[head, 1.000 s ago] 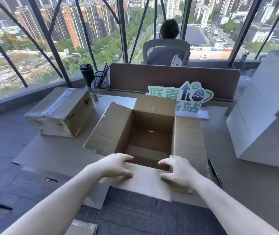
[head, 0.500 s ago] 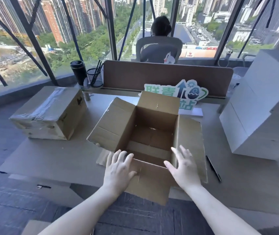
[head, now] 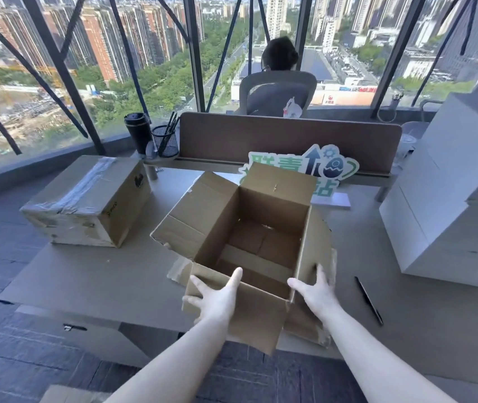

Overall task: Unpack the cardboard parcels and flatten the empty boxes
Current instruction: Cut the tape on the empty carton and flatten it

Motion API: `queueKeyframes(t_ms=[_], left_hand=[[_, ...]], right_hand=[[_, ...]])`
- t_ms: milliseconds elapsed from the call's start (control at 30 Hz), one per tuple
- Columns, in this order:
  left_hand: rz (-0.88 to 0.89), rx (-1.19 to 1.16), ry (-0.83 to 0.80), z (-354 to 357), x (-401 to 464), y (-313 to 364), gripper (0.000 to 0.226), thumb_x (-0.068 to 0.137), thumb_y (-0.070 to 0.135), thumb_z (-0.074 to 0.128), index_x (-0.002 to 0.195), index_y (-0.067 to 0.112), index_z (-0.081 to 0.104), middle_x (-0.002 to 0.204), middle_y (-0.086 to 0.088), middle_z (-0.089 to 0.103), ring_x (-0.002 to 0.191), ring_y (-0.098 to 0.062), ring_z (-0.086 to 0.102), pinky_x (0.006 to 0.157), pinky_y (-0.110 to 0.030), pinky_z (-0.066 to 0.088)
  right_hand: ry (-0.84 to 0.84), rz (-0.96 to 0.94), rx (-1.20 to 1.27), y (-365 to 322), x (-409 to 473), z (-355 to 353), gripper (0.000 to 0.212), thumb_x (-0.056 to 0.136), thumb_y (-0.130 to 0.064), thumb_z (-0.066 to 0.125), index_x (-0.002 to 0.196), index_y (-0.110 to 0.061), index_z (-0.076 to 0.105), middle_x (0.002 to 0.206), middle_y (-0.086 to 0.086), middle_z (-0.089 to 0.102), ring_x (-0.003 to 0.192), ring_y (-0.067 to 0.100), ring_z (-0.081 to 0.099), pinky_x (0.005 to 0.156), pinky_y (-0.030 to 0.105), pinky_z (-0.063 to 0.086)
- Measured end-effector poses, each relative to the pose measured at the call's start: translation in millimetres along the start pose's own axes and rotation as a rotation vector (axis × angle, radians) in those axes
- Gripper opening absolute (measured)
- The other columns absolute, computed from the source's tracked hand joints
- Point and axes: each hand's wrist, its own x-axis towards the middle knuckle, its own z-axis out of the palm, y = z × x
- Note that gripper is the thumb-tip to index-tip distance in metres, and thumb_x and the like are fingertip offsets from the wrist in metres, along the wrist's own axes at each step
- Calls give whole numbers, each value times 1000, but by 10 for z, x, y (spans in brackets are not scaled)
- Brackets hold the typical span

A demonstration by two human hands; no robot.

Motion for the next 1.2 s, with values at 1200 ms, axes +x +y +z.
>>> queueKeyframes(t_ms=[1200], left_hand=[[171,-269,-80,-311,-59,374,120,62,65,73,151,48,-6,161,0,4,139,-34,31,104,-60,39]], right_hand=[[200,-131,267,-358,-635,-64,100,64,-63,57,153,-28,28,155,6,34,143,26,31,119,49,20]])
